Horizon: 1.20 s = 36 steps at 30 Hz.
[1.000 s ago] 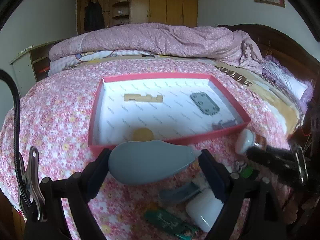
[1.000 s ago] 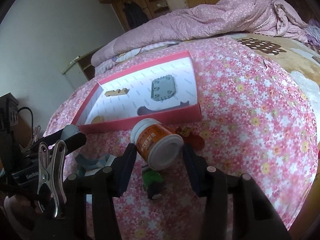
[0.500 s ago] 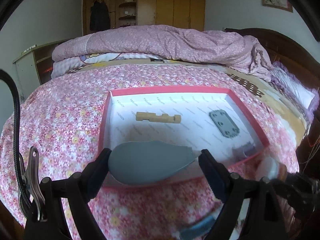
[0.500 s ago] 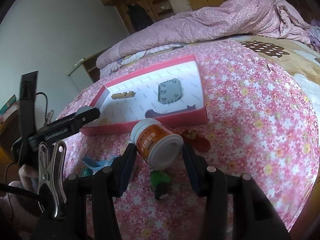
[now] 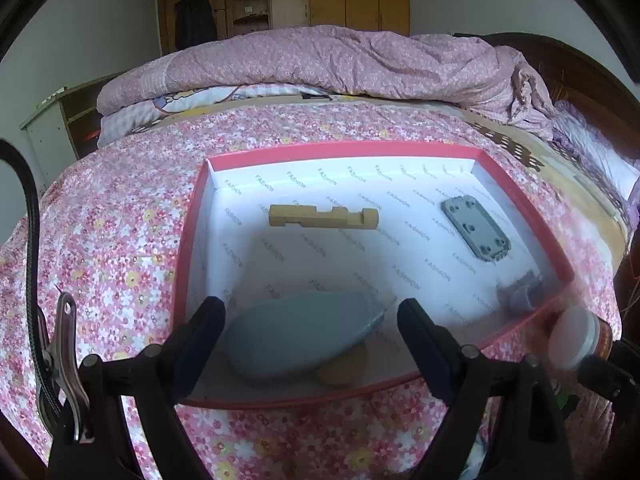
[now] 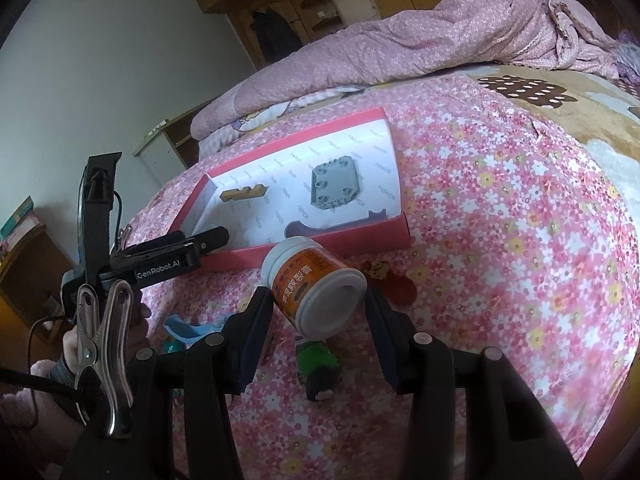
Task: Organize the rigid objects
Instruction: 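Place the blue piece in the box with the left tool while the right tool lifts the jar toward it, then release the jar in the box with the right tool and withdraw both tools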
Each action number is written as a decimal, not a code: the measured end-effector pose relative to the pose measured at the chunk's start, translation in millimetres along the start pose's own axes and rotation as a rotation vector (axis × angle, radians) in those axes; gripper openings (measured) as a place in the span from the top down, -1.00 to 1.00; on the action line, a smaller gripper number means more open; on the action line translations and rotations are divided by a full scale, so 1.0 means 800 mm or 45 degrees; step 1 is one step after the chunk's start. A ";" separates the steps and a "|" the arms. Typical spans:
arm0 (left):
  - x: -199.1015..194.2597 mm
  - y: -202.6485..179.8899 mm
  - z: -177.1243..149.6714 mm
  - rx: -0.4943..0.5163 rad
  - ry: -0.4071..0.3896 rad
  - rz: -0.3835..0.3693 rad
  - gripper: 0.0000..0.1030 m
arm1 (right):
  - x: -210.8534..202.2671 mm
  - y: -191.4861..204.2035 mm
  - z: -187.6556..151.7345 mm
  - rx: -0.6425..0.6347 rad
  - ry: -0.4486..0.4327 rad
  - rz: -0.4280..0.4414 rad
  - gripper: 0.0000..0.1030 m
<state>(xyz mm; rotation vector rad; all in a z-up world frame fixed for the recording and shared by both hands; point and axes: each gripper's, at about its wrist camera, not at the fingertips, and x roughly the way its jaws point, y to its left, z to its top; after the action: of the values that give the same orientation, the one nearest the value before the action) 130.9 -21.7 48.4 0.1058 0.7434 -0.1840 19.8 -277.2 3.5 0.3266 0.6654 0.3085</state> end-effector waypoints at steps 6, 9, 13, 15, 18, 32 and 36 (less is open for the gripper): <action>-0.014 0.008 0.004 -0.041 -0.047 0.003 -0.77 | -0.001 0.006 0.014 -0.034 -0.021 -0.006 0.05; -0.023 0.012 0.004 -0.063 -0.067 -0.002 -0.77 | 0.000 0.009 0.026 -0.055 -0.040 -0.015 0.05; -0.029 0.014 0.002 -0.088 -0.066 -0.023 -0.77 | 0.004 0.013 0.043 -0.076 -0.063 -0.026 0.05; -0.031 0.014 0.000 -0.093 -0.058 -0.028 -0.77 | 0.007 0.015 0.052 -0.098 -0.075 -0.043 0.05; -0.031 0.013 -0.003 -0.092 -0.050 -0.031 -0.77 | 0.014 0.015 0.062 -0.111 -0.081 -0.062 0.05; -0.035 0.005 -0.011 -0.069 -0.041 -0.058 -0.77 | 0.056 -0.008 0.081 -0.074 -0.017 -0.130 0.04; -0.036 0.002 -0.011 -0.066 -0.041 -0.063 -0.77 | 0.059 -0.012 0.084 -0.054 -0.015 -0.131 0.04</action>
<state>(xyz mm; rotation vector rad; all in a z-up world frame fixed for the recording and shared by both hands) 105.0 -14.7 61.7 0.0351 0.7189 -0.2127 99.7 -280.6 23.4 0.2529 0.6608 0.2223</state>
